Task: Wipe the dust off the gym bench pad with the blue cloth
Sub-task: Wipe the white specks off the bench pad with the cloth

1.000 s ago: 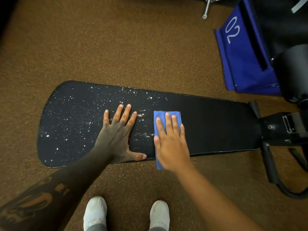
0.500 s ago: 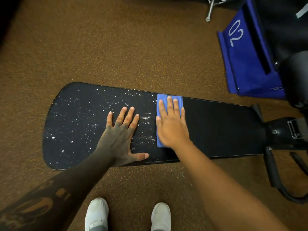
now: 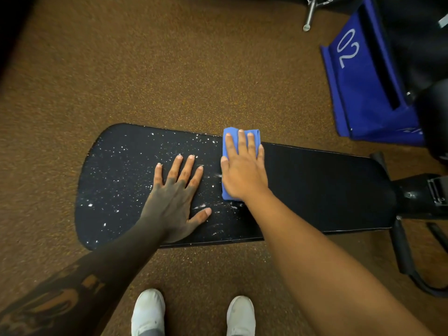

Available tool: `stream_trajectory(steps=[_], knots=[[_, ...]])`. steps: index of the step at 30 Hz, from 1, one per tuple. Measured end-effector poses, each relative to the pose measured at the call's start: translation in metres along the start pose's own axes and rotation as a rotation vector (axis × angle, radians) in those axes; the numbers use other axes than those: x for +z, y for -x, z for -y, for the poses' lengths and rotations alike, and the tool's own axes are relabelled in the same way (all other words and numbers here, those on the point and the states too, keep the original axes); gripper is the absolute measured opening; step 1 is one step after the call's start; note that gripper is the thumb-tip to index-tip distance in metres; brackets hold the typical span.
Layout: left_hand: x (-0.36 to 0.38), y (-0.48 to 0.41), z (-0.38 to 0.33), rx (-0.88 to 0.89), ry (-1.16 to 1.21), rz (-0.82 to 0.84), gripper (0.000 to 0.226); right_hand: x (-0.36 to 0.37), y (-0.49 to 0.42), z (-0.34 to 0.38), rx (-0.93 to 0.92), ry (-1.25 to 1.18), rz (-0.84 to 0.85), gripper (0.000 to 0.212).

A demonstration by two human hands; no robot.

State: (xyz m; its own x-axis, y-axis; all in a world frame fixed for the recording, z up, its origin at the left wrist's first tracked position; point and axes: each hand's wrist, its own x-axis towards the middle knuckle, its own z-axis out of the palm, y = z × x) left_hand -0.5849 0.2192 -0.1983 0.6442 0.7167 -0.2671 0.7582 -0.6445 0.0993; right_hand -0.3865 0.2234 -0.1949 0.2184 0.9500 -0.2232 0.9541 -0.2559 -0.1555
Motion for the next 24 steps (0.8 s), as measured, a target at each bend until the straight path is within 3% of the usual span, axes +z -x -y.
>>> stream_trajectory(steps=[3, 6, 13, 16, 20, 24], knots=[[0.0, 0.0, 0.0, 0.0, -0.004, 0.005, 0.094, 0.004, 0.046, -0.007, -0.066, 0.002, 0.014, 0.061], [-0.001, 0.0, -0.001, -0.003, 0.006, -0.003, 0.09, 0.006, 0.067, -0.02, -0.02, -0.015, 0.054, 0.06], [-0.001, 0.0, -0.001, -0.009, -0.008, 0.012, 0.082, -0.001, -0.014, -0.002, 0.14, -0.038, 0.019, 0.059], [0.0, 0.0, -0.001, -0.019, -0.012, 0.027, 0.081, -0.002, -0.022, 0.013, 0.055, -0.001, 0.017, 0.06], [-0.001, 0.0, -0.002, -0.034, -0.001, 0.017, 0.081, 0.005, 0.038, 0.004, -0.177, 0.047, 0.011, 0.061], [-0.002, 0.001, 0.002, -0.064, 0.024, 0.006, 0.077, 0.002, 0.042, -0.02, -0.137, 0.035, 0.063, 0.06]])
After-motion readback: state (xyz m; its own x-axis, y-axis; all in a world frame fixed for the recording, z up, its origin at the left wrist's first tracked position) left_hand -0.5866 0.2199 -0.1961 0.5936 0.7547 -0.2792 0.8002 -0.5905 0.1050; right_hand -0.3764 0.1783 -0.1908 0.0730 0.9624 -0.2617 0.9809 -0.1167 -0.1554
